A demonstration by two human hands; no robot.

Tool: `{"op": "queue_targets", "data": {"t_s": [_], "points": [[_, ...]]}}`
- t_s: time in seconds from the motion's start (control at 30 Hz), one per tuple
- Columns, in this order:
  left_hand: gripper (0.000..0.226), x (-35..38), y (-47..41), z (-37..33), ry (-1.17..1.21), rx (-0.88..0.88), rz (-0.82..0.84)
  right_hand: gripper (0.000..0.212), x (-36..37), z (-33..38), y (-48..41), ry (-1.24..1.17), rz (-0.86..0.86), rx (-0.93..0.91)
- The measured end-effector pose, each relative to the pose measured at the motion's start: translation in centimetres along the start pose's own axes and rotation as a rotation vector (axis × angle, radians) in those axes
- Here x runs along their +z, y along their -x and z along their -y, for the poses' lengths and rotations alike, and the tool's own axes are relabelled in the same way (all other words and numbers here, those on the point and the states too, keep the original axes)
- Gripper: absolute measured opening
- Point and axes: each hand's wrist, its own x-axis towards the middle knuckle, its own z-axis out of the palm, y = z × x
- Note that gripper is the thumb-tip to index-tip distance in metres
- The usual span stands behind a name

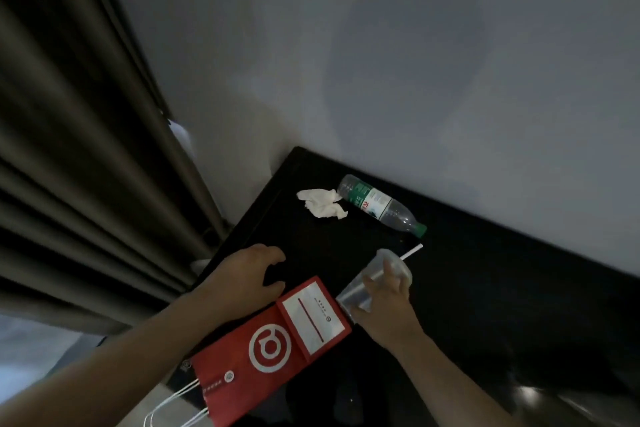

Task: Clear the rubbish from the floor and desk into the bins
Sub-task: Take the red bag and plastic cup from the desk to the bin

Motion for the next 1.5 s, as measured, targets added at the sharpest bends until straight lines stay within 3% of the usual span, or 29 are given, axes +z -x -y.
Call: {"op": "queue_targets", "data": {"t_s": [0.13, 0.3, 0.57, 0.67, 0.83, 0.97, 1.1, 1.37, 1.5], "points": [[0.047, -0.1, -3.2, 1.5, 0.01, 0.039, 0.05, 0.067, 0.8, -1.2, 0.4, 0.009, -0.148, 0.037], [0.046, 0.4, -6.0, 1.6, 0.001, 0.078, 0.121, 0.045, 1.3, -2.4, 0.9, -0.081, -0.429, 0.271], [0.046, 2.0, -8.2, 0.3, -0.017, 0.12, 0.16, 0.106, 2.7, -3.1, -1.0, -0.371, -0.504, 0.571], [0.047, 2.3, -8.6, 0.2, -0.016, 0.114, 0.162, 0.113, 2.8, -3.5, -2.1, -0.321, -0.511, 0.568], [0.048, 3.0, -9.6, 0.7, 0.003, 0.096, 0.153, 0.097, 1.1, -5.1, -4.1, -0.318, -0.569, 0.56], [0.048, 3.7, -11.5, 1.0, 0.03, 0.087, 0.138, 0.087, 0.9, -6.5, -5.0, -0.349, -0.491, 0.609], [0.046, 4.4, -14.8, 1.1, 0.02, 0.087, 0.08, 0.088, 2.3, -7.0, -4.9, -0.335, -0.546, 0.578], [0.062, 5.6, -21.2, 0.6, -0.051, 0.067, -0.087, 0.084, 3.0, -7.3, -5.0, -0.294, -0.635, 0.541], [0.076, 5.7, -24.2, 0.7, -0.061, -0.023, -0.134, 0.083, 3.2, -7.5, -5.2, -0.284, -0.653, 0.547]]}}
